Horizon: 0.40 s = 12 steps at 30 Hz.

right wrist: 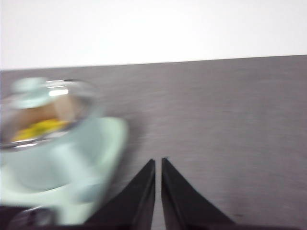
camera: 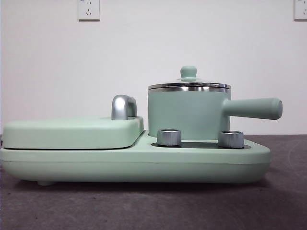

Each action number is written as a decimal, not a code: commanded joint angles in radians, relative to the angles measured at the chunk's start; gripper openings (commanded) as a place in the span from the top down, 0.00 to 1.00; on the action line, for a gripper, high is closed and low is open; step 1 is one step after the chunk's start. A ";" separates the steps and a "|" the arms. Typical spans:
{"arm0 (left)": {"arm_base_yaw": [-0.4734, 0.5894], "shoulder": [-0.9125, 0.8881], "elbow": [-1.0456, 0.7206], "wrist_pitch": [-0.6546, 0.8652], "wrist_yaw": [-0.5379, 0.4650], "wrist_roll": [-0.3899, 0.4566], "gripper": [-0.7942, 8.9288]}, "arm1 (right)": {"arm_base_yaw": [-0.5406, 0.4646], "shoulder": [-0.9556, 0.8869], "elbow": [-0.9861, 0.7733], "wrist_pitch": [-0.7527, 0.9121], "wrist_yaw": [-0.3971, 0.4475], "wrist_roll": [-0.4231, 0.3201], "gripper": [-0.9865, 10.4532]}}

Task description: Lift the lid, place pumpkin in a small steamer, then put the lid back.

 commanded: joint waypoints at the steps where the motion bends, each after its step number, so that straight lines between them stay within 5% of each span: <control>1: 0.001 -0.002 -0.019 -0.006 -0.002 0.000 0.90 | -0.027 -0.054 -0.124 0.089 0.077 -0.006 0.90; 7: 0.001 -0.002 -0.019 -0.006 -0.002 0.000 0.90 | -0.029 -0.153 -0.286 0.123 0.189 -0.006 0.90; 12: 0.001 -0.002 -0.019 -0.006 -0.002 0.000 0.90 | -0.029 -0.188 -0.335 0.130 0.177 -0.015 0.90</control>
